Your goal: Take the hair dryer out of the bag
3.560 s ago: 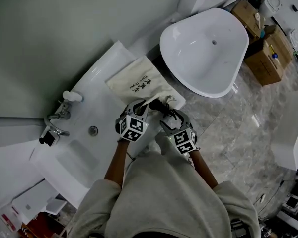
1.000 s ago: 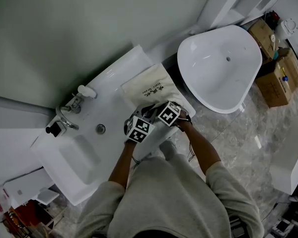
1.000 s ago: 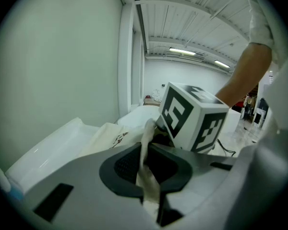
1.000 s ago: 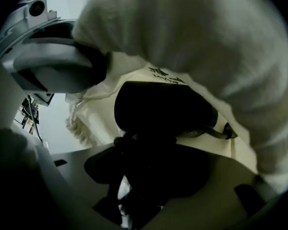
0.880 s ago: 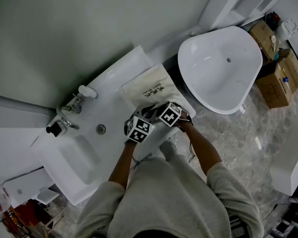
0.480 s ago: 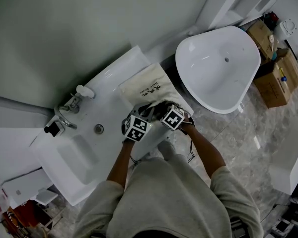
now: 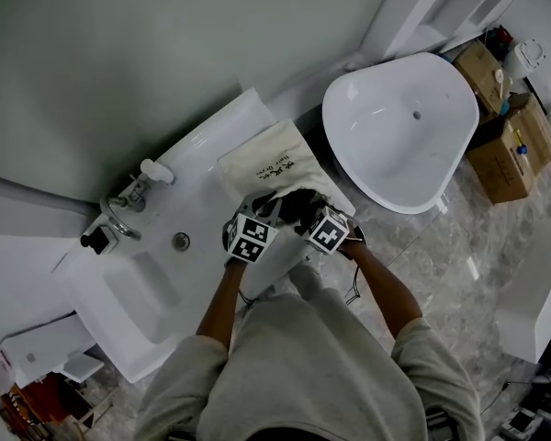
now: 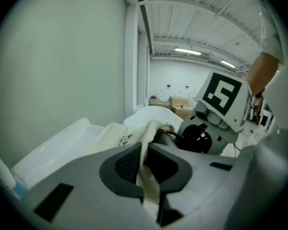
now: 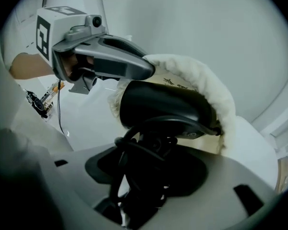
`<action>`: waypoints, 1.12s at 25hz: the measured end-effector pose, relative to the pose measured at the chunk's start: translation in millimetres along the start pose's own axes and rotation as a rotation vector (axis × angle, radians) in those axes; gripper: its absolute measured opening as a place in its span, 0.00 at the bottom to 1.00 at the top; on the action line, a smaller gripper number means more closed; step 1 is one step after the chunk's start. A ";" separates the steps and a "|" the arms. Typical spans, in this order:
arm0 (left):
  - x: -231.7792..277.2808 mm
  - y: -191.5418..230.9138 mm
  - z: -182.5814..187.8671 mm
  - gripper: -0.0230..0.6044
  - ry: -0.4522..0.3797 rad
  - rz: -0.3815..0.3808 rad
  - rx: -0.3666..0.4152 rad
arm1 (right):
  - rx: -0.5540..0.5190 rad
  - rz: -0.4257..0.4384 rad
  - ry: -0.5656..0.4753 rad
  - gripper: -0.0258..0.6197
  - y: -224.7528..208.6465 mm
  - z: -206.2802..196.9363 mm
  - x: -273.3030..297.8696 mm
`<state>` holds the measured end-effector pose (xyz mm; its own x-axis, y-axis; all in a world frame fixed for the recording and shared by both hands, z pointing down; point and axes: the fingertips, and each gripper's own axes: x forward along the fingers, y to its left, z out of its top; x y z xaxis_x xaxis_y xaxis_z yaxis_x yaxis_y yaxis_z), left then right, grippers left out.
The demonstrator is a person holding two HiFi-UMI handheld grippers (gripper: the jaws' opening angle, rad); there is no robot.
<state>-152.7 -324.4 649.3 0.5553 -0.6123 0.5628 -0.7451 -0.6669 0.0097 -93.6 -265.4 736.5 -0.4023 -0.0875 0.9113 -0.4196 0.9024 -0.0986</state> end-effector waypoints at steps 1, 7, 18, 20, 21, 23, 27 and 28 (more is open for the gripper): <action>0.3 -0.2 -0.4 0.09 0.001 0.001 0.001 | -0.001 -0.001 -0.009 0.42 1.7 -1.4 -1.9; 1.9 0.6 -0.2 0.09 0.000 0.004 0.000 | 0.010 -0.008 -0.101 0.42 16.3 -1.6 -20.1; 4.7 0.7 0.2 0.09 0.003 0.006 -0.011 | 0.059 0.035 -0.306 0.42 52.0 4.6 -41.6; 5.0 0.6 -1.2 0.09 0.011 0.008 -0.010 | 0.061 0.033 -0.332 0.42 57.2 7.1 -47.5; 5.2 0.5 -2.0 0.09 0.013 0.008 -0.010 | 0.066 0.032 -0.346 0.42 59.5 8.1 -51.3; 4.7 -0.4 -3.5 0.09 0.018 0.005 -0.018 | 0.077 0.025 -0.379 0.42 63.6 9.7 -60.7; 4.0 -0.9 -2.5 0.09 0.009 0.003 -0.048 | 0.101 -0.005 -0.453 0.42 66.2 16.1 -83.5; 3.9 -1.0 -2.8 0.09 0.008 0.003 -0.052 | 0.108 -0.014 -0.472 0.42 66.0 18.4 -90.2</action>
<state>-150.9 -324.9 653.8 0.5505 -0.6104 0.5695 -0.7650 -0.6420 0.0513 -100.0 -205.7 640.5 -0.7108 -0.3034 0.6346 -0.4994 0.8531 -0.1515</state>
